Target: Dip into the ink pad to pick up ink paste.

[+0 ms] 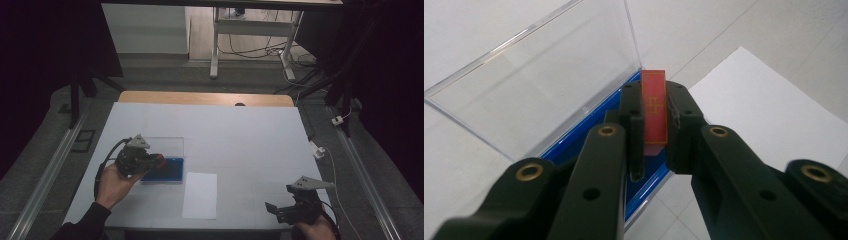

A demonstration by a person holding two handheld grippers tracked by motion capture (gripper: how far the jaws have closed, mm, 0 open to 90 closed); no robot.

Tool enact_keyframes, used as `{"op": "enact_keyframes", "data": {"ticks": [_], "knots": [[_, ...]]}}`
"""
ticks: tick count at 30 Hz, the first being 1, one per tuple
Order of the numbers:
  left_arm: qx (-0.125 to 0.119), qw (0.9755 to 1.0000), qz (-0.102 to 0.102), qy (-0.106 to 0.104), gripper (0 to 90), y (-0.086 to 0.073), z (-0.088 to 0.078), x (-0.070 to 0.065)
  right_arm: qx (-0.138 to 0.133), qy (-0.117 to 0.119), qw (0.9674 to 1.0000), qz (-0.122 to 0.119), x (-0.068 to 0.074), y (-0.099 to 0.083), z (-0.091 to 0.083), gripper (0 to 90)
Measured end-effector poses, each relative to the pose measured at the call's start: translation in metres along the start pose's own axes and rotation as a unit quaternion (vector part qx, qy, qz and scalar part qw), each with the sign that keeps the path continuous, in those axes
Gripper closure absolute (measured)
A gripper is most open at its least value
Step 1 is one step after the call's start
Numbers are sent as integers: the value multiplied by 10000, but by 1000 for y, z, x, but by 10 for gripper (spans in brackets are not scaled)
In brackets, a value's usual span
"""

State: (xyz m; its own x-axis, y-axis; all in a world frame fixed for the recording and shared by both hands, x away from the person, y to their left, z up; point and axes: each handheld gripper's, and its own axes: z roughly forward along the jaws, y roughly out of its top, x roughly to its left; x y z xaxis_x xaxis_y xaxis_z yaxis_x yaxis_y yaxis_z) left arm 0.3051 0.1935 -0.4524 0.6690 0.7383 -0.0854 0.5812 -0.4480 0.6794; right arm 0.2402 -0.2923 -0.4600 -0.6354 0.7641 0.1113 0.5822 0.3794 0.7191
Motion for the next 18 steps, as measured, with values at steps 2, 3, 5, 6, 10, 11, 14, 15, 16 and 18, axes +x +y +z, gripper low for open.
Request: {"op": "enact_keyframes", "data": {"ticks": [2,3,5,6,10,11,14,15,16,18], "knots": [[13,10000,-57,19,803,1,0,1,16,5,10000,3,0,0,0,0],[-1,10000,-87,3,803,1,0,2,39,-1,10000,-6,0,1,1,0],[-12,9999,-143,-7,803,1,1,3,41,0,10000,-7,0,1,1,0],[-6,9999,-143,-3,803,1,1,3,40,-1,10000,-4,0,1,1,0],[57,10000,-75,32,803,1,3,1,45,1,10000,-4,0,1,1,0],[78,9999,-55,49,803,1,3,0,40,4,10000,-7,0,1,1,0],[137,9999,-11,80,802,2,8,-1,44,23,10000,-1,0,1,1,0],[150,9999,2,75,803,2,9,-1,43,22,10000,5,0,1,1,0],[173,9998,15,75,803,2,11,-1,42,24,10000,6,0,1,1,0],[246,9997,44,84,802,2,15,-1,45,24,10000,4,0,1,1,0]]}}
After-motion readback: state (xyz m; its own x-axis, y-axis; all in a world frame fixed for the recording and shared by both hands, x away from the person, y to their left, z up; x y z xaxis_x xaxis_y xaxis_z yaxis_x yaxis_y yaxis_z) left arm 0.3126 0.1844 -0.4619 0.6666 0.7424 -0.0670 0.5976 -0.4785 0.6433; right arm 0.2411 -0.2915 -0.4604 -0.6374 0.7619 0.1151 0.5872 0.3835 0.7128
